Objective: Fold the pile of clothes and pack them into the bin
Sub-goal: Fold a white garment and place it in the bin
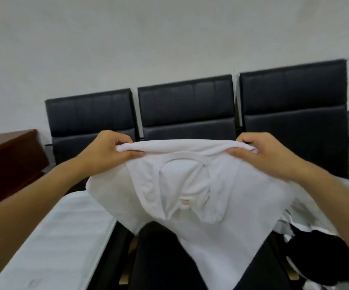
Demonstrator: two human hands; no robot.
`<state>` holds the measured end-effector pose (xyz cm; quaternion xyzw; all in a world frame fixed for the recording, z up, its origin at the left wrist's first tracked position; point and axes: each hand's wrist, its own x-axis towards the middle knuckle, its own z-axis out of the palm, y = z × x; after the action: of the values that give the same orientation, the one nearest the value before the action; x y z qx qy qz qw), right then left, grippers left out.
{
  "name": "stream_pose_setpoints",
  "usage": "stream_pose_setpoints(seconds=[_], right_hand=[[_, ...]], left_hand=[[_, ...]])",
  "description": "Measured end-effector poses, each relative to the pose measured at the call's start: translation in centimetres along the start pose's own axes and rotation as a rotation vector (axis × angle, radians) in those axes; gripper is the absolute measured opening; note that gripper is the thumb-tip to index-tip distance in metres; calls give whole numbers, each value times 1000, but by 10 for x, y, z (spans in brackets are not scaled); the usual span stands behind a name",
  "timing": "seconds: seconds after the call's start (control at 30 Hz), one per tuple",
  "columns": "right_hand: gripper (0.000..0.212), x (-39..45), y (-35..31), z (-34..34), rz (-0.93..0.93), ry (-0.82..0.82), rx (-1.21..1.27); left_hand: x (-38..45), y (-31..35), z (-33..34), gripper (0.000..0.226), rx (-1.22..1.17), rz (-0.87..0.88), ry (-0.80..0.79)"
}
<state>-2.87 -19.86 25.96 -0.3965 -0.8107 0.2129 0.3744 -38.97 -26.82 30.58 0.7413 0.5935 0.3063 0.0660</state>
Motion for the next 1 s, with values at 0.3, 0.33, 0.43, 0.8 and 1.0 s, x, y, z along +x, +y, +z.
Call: stream_pose_setpoints(seconds=[0.3,0.33,0.43,0.8,1.0], right_hand=[[26,-31,-128,-93,-19,-294,-44],[27,-30,-131,-98,-13,-314,-43],[30,-26,-126,-93,50,-385,-135],[38,19,102,65,262,-648,-246],[33,47,223,145,306,-536,-390]], left_hand=[[-77,74,-86,8,-187,56,-63],[-80,76,-89,9,-207,44,-110],[-82,68,-74,11,-216,-34,-211],[-15,-92,126,26,-173,-337,-464],[34,-181,231,21,13,-280,-407]])
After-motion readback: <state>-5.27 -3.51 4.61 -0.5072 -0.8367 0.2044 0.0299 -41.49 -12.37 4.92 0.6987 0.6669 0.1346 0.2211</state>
